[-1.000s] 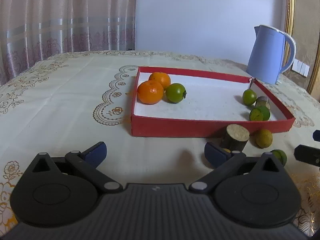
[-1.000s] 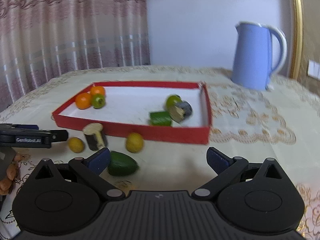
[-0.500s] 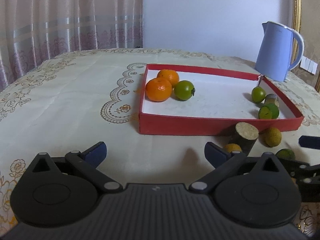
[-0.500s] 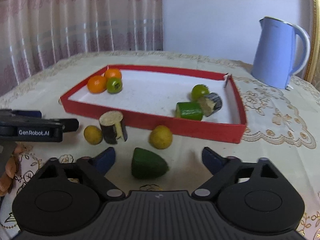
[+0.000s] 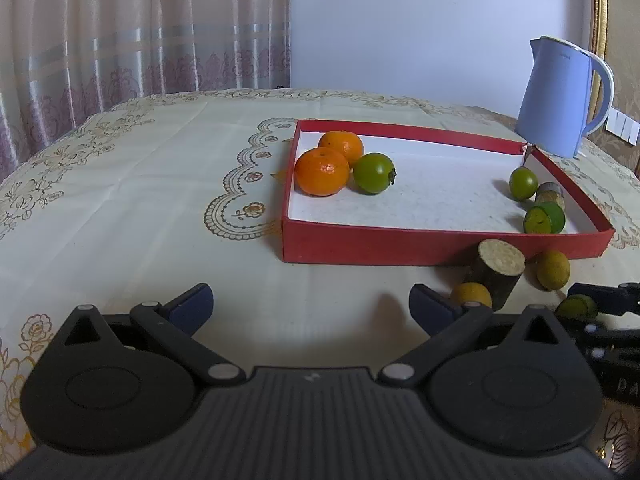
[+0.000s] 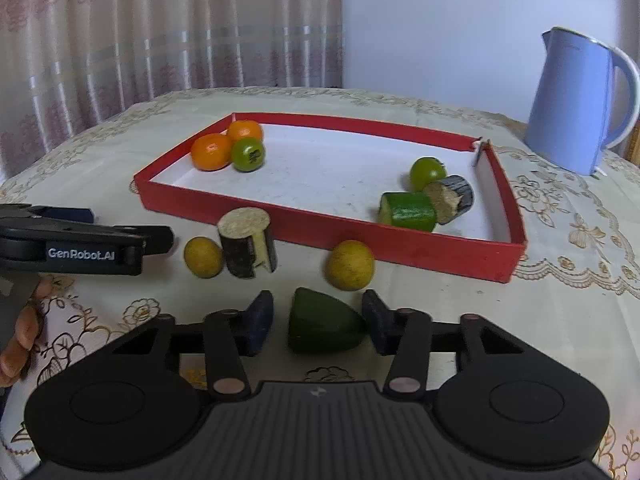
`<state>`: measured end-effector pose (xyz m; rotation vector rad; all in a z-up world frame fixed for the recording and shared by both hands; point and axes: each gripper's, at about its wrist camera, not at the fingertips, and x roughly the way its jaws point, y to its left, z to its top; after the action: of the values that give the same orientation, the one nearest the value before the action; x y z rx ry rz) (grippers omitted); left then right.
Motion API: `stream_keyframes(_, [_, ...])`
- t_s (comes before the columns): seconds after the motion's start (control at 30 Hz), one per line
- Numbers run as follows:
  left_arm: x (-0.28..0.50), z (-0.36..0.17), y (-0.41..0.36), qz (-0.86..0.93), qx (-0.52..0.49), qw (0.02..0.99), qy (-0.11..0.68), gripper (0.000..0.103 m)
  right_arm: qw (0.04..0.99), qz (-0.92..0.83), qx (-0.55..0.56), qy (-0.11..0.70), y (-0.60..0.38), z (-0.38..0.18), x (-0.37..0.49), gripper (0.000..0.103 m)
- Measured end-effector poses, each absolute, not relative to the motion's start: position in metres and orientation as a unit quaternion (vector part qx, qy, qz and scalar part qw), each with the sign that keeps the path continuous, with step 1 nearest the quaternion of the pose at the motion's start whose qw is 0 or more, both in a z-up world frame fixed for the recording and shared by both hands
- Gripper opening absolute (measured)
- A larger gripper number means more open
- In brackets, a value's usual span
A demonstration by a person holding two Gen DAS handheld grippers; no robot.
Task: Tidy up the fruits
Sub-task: 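Lower the right gripper onto the dark green wedge and close it, then carry the dark green wedge into the red tray and open the right gripper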
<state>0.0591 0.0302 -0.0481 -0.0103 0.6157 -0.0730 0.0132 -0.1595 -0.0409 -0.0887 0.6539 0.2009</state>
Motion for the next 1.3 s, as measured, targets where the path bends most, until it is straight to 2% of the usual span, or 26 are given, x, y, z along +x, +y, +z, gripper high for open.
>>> stream_keyframes(0.8, [0.060, -0.049, 0.031, -0.037, -0.011, 0.952, 0.305, 0.103, 0.962, 0.025, -0.011, 0.271, -0.217, -0.016, 0.008, 0.037])
stream_keyframes(1.3, [0.061, -0.050, 0.032, -0.042, -0.017, 0.951, 0.306, 0.103, 0.967, 0.030, -0.060, 0.245, -0.201, 0.009, 0.052, 0.037])
